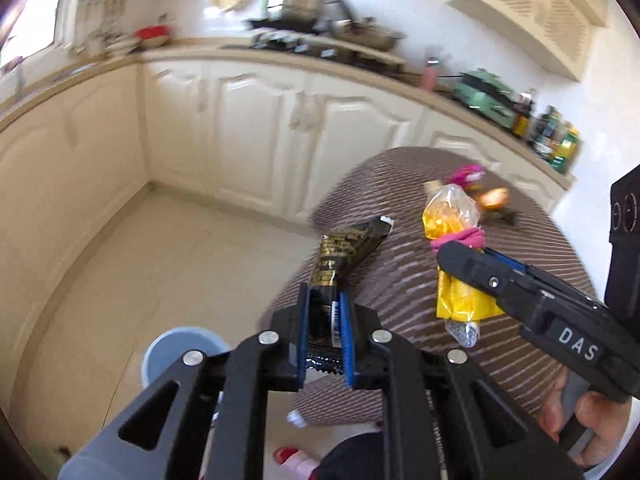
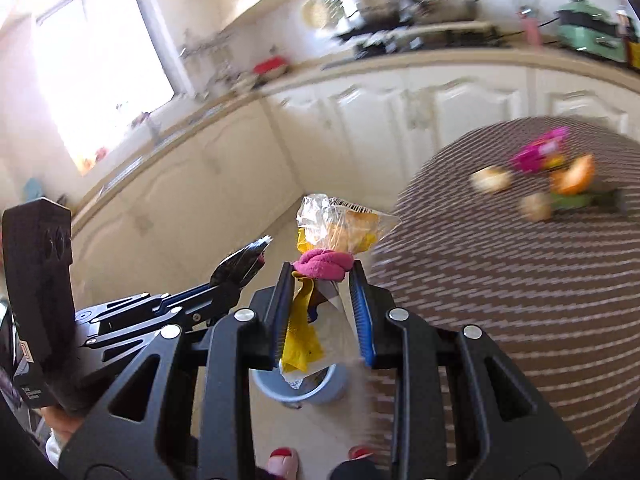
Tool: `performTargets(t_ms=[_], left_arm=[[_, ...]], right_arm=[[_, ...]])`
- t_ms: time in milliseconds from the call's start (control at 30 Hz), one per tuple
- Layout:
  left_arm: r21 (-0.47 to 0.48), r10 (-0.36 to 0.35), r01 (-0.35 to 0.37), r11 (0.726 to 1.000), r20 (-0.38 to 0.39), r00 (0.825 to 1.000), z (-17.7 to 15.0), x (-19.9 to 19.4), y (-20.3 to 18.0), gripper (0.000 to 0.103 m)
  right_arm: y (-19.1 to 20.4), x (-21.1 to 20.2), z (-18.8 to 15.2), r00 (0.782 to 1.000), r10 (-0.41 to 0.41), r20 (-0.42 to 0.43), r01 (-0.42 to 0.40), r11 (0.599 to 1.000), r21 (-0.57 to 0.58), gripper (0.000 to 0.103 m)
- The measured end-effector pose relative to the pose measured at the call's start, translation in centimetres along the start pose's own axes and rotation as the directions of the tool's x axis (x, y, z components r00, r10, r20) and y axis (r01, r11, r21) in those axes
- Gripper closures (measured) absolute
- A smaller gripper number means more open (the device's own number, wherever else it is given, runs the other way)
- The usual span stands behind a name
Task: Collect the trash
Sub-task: 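Carry both items over the blue bin and open both tools to drop them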
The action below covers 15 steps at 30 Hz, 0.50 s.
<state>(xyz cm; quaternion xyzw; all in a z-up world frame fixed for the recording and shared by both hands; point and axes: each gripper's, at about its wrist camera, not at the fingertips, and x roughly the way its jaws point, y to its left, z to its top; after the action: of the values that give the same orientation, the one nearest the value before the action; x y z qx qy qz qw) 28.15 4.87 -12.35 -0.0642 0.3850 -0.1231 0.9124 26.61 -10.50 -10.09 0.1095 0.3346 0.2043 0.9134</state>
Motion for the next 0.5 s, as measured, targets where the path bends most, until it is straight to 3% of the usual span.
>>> performTargets(t_ms=[233, 367, 500], left_arm=[[-0.156, 0.101, -0.118, 0.981, -0.113, 0.988, -5.3, 2.5, 11.3, 0.090], [-0.235, 0.133, -0.183, 0.955, -0.215, 0.967, -9.2, 5.7, 16.5, 0.090], [-0.297, 0.127, -0.233, 0.926, -0.335, 0.934, -13.1, 9.9, 20.5, 0.090]], right_arm=[[5.9, 10.7, -4.3, 0.981, 0.039, -0.192, -0.046, 0.998, -0.033, 0.075], [7.6, 17.4, -8.6, 0.941, 0.036, -0.337, -0.049, 0.998, -0.029, 0.075], [7.8, 22.4, -12.4, 0.894, 0.025, -0.446, -0.031, 0.999, -0.006, 0.075]])
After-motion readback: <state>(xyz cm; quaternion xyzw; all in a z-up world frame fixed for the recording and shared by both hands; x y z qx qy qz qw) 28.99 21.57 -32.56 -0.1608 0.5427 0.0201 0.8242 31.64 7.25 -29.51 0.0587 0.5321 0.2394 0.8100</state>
